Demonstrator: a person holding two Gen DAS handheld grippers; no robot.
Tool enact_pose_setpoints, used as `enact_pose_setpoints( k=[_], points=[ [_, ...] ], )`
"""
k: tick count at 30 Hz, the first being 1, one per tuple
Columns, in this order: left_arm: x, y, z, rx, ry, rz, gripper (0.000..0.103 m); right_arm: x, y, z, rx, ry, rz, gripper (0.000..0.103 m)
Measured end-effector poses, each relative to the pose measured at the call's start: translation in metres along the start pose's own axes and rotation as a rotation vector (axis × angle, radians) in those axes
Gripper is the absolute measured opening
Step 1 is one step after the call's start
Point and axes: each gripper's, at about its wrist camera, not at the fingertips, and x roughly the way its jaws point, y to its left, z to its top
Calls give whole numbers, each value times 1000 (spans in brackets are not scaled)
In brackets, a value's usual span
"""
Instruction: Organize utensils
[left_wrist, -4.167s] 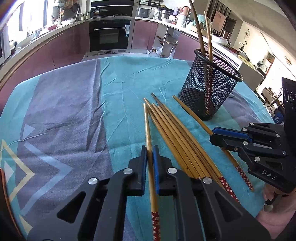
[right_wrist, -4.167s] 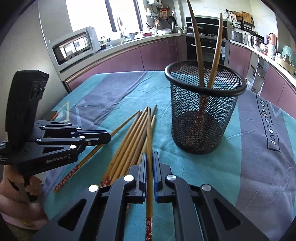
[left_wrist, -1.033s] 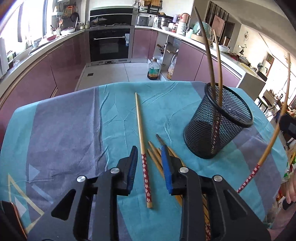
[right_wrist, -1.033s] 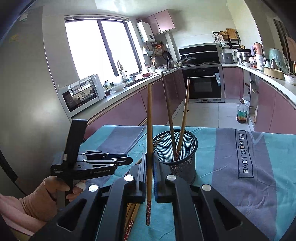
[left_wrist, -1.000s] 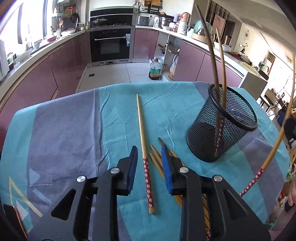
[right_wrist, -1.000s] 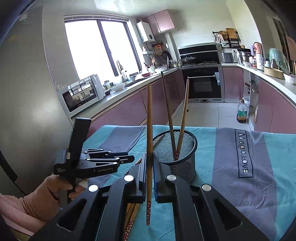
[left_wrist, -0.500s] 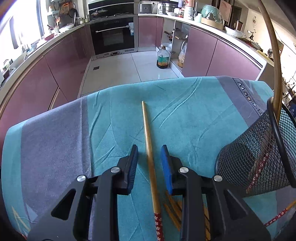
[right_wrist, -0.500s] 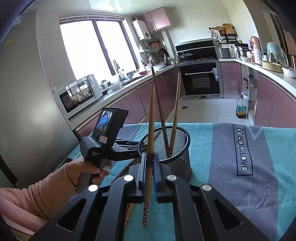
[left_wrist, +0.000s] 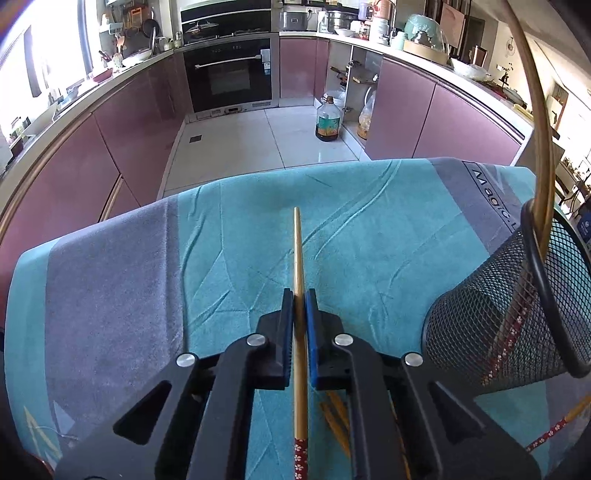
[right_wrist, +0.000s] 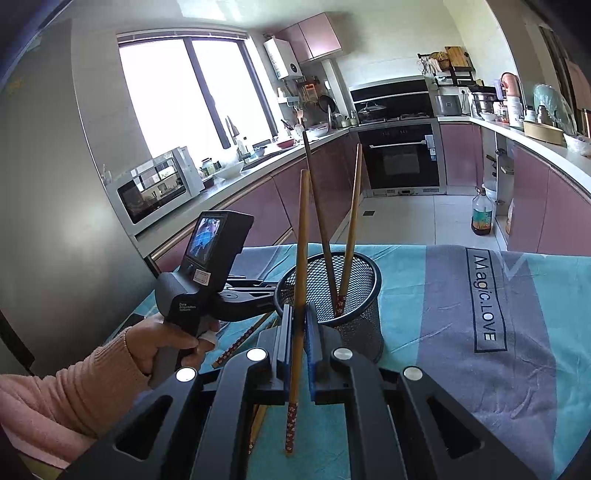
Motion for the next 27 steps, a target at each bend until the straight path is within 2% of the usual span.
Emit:
enact_pose_setpoints(
  k=[3,6,17,27],
  points=[
    [-18,8,-5,-24,-24,-27,7,-2,0,2,-3,-9,-1,5],
    [-46,18,-11,-50,-64,-86,7,-6,1,3,-7,-22,-3,5],
    [-158,35,-36,-70,-255,-281,7,-24,8,16,-28,-74,1,5],
    [-230,40,-39,-101,-413,-360,7,-42,18,36,-72,-137,-6,5]
  ],
)
